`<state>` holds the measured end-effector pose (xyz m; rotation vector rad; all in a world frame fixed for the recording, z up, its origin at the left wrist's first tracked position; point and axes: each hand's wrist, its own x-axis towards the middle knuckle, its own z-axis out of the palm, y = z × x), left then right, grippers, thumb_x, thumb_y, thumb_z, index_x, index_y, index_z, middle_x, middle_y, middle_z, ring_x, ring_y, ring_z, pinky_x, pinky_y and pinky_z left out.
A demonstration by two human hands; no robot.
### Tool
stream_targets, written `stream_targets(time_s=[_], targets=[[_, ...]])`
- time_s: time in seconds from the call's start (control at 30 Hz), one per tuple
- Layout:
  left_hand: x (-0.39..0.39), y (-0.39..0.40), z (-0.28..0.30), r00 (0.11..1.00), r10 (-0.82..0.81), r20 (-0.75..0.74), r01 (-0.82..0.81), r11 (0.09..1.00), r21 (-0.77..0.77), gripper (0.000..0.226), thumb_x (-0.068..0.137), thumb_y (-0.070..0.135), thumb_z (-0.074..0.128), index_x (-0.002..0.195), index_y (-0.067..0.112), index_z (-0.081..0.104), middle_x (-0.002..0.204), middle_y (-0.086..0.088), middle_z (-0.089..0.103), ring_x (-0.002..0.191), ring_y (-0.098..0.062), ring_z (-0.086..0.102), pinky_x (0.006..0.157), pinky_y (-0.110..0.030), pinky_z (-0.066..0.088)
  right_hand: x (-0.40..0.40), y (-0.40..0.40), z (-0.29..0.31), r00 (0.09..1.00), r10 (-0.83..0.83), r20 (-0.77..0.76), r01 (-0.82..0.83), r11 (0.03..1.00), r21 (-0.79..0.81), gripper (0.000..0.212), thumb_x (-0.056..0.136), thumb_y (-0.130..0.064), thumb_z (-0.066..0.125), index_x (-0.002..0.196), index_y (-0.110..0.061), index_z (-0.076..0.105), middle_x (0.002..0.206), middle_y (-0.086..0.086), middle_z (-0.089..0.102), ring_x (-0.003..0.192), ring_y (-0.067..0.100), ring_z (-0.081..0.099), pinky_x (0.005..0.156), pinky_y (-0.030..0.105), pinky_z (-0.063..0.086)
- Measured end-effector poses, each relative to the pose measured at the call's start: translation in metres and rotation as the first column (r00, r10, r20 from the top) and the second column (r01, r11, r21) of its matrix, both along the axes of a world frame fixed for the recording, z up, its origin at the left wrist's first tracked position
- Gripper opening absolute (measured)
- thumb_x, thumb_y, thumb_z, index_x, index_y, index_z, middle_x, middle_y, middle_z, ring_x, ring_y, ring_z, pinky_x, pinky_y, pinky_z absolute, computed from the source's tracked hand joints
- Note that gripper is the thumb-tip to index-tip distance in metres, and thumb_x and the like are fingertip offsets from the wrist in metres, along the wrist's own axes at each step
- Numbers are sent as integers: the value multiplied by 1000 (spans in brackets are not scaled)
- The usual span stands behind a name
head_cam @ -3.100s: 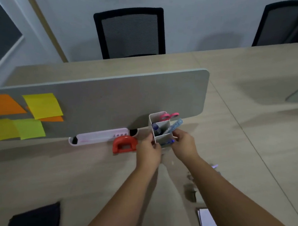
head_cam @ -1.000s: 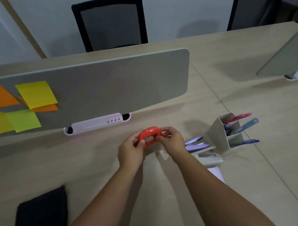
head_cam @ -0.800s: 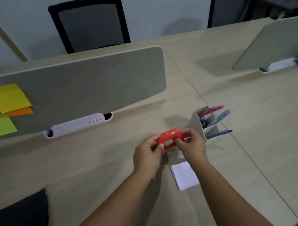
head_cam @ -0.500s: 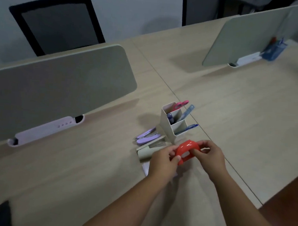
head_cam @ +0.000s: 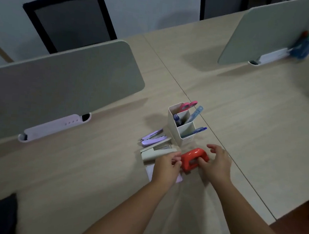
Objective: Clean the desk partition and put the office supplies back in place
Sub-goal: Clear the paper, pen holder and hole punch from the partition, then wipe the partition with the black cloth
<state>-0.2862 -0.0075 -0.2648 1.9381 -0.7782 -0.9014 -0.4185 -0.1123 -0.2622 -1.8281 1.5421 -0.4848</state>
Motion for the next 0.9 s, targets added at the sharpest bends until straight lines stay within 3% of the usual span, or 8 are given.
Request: stream_targets(time_s=[0.1, 0.2, 0.3, 0.4, 0.47, 0.7, 0.8, 0.9], targets=[[21, 20, 6, 996, 71, 50, -68, 995, -68, 29, 86, 9, 61, 109, 22, 73, 98, 7, 75, 89, 1, 67, 85, -13, 50, 21, 17, 18, 993, 119, -4, -117, 965, -235, 44, 70, -11, 71, 111, -20, 62, 114, 2, 58, 104, 25, 50, 85, 21, 25], [48, 50, 13, 977, 206, 54, -199, 975, -103, 23, 86, 8, 65, 100, 23, 75, 89, 15, 74, 81, 6, 67, 80, -13, 51, 60, 41, 36, 947, 293, 134, -236, 914, -330, 30, 72, 2, 65, 94, -17, 67, 97, -2, 60, 92, 22, 52, 81, 29, 35], [80, 91, 22, 939, 327, 102, -317, 943, -104, 19, 85, 10, 65, 93, 25, 75, 81, 17, 71, 74, 6, 65, 75, -14, 51, 107, 74, 44, 827, 506, 246, -446, 856, -262, 26, 77, 6, 61, 85, -17, 70, 84, -9, 62, 79, 16, 53, 72, 23, 38], [116, 147, 27, 878, 451, 162, -440, 892, -101, 17, 85, 13, 66, 87, 28, 74, 77, 18, 70, 72, 7, 63, 72, -12, 50, 156, 119, 47, 713, 655, 250, -633, 754, -175, 24, 79, 2, 60, 84, -18, 71, 83, -9, 64, 73, 12, 52, 67, 7, 33], [137, 187, 30, 828, 526, 192, -516, 850, -106, 15, 85, 16, 67, 85, 31, 72, 75, 19, 69, 71, 9, 63, 69, -10, 48, 186, 147, 46, 630, 737, 244, -724, 671, -157, 24, 77, 1, 60, 84, -19, 71, 82, -10, 63, 71, 9, 52, 65, 4, 34], [202, 324, 29, 677, 659, 329, -692, 722, -22, 14, 91, 33, 60, 86, 25, 70, 79, 6, 70, 77, -12, 65, 71, -28, 51, 283, 242, 32, 383, 914, 129, -924, 380, 53, 23, 84, -8, 55, 97, -19, 70, 95, -1, 68, 75, 14, 57, 77, 27, 47], [229, 375, 23, 602, 589, 540, -733, 676, 80, 13, 87, 27, 66, 96, 20, 72, 103, -4, 64, 95, -23, 59, 85, -36, 50, 317, 281, 23, 333, 937, 100, -928, 308, 209, 29, 86, -13, 54, 112, -19, 66, 100, 2, 68, 86, 17, 60, 80, 24, 45], [251, 419, 15, 563, 571, 598, -810, 525, 261, 34, 84, 33, 68, 116, 23, 62, 126, -8, 51, 113, -31, 46, 96, -41, 45, 346, 330, 10, 357, 929, 102, -873, 293, 389, 44, 89, -20, 57, 132, -17, 52, 115, 9, 65, 106, 25, 61, 92, 30, 46]])
